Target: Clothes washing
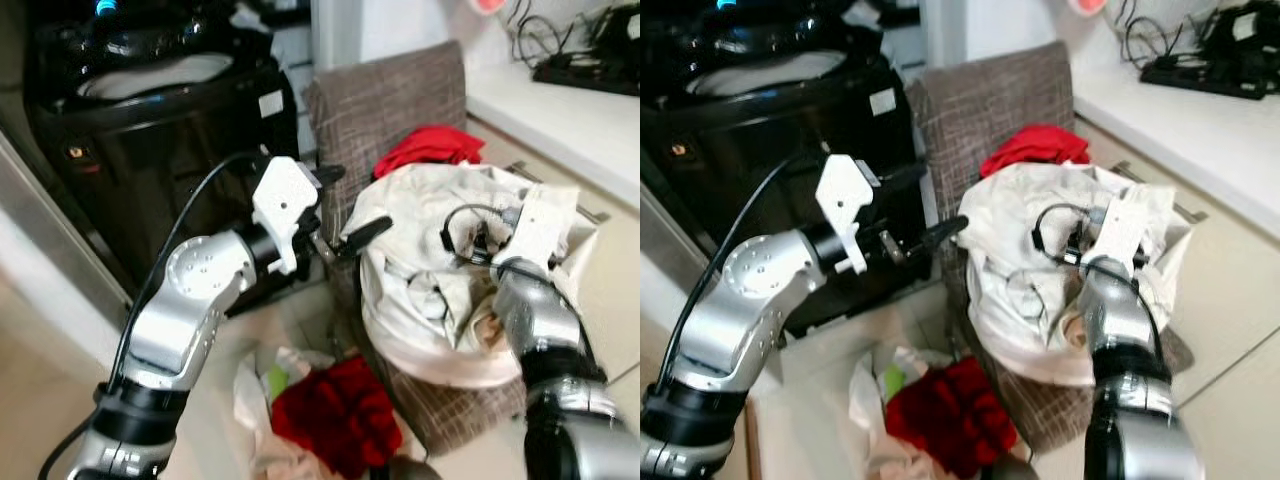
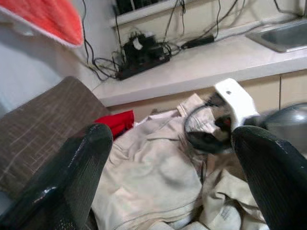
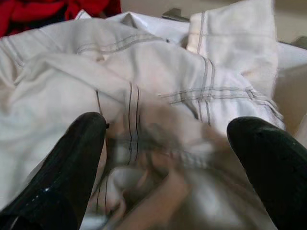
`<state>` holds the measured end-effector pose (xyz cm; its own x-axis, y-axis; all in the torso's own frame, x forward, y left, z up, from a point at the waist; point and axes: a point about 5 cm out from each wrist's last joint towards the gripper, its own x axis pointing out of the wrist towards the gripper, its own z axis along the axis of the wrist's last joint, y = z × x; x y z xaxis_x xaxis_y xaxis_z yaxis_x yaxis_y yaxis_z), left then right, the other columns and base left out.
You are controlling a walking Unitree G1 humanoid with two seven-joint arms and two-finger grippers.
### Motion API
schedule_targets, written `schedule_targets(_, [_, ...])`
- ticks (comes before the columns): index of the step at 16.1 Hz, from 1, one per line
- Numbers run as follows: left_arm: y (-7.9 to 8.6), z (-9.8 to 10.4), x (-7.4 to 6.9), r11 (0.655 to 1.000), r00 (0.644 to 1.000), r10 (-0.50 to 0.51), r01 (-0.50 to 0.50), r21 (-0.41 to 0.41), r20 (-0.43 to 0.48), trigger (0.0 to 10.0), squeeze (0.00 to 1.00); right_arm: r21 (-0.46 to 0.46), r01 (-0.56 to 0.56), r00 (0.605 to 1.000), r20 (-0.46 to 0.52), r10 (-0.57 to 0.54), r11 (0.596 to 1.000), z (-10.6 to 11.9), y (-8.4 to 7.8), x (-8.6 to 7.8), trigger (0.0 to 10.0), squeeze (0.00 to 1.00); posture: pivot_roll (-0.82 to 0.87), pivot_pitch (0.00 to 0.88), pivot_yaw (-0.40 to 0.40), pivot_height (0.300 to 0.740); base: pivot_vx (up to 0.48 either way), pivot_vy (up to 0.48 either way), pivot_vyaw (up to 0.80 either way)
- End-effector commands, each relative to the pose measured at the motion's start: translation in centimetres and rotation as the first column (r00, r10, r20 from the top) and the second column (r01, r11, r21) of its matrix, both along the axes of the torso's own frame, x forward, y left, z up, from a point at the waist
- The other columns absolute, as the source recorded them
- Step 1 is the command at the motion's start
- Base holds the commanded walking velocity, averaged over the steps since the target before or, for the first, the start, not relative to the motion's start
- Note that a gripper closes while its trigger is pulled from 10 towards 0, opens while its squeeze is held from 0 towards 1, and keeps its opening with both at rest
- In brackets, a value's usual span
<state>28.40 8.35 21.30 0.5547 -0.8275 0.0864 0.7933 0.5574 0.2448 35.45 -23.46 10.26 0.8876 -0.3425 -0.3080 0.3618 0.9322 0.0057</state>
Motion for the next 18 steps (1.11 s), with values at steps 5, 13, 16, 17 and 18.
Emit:
schedule_targets(5, [0.3,0.6,-1.8,0.999,1.0,0.018,-0.018,0.043,-0.008,10.0,0.0,0.024,-0.097,0.991,-0.09,0.098,0.995,-0.7,0.8,1.0,10.0,0.0,0.03,0.114,0.074,0.74,0.0,0.0,0.0])
schedule_targets(13, [3.1,0.5,-5.0,0.982,0.984,0.153,-0.142,0.121,-0.088,10.0,0.0,0.045,-0.188,0.947,-0.258,0.193,0.981,-5.9,3.2,-1.5,0.0,0.0,0.2,0.223,0.091,0.74,0.0,0.0,0.0])
schedule_targets(16, [3.2,0.6,-5.2,0.978,0.979,0.182,-0.169,0.123,-0.096,10.0,0.0,0.067,-0.248,0.937,-0.235,0.257,0.966,-6.3,5.0,-1.6,0.0,0.0,0.21,0.223,0.085,0.74,0.0,0.0,0.0])
schedule_targets(17, [3.2,0.6,-5.1,0.977,0.978,0.187,-0.175,0.125,-0.095,10.0,0.0,0.073,-0.252,0.94,-0.22,0.262,0.965,-6.3,5.2,-1.5,0.0,0.0,0.21,0.222,0.085,0.74,0.0,0.0,0.0])
schedule_targets(18, [3.1,0.6,-5.0,0.976,0.976,0.193,-0.181,0.124,-0.096,10.0,0.0,0.057,-0.271,0.939,-0.203,0.276,0.961,-6.2,5.5,-1.4,0.0,0.0,0.2,0.217,0.084,0.74,0.0,0.0,0.0])
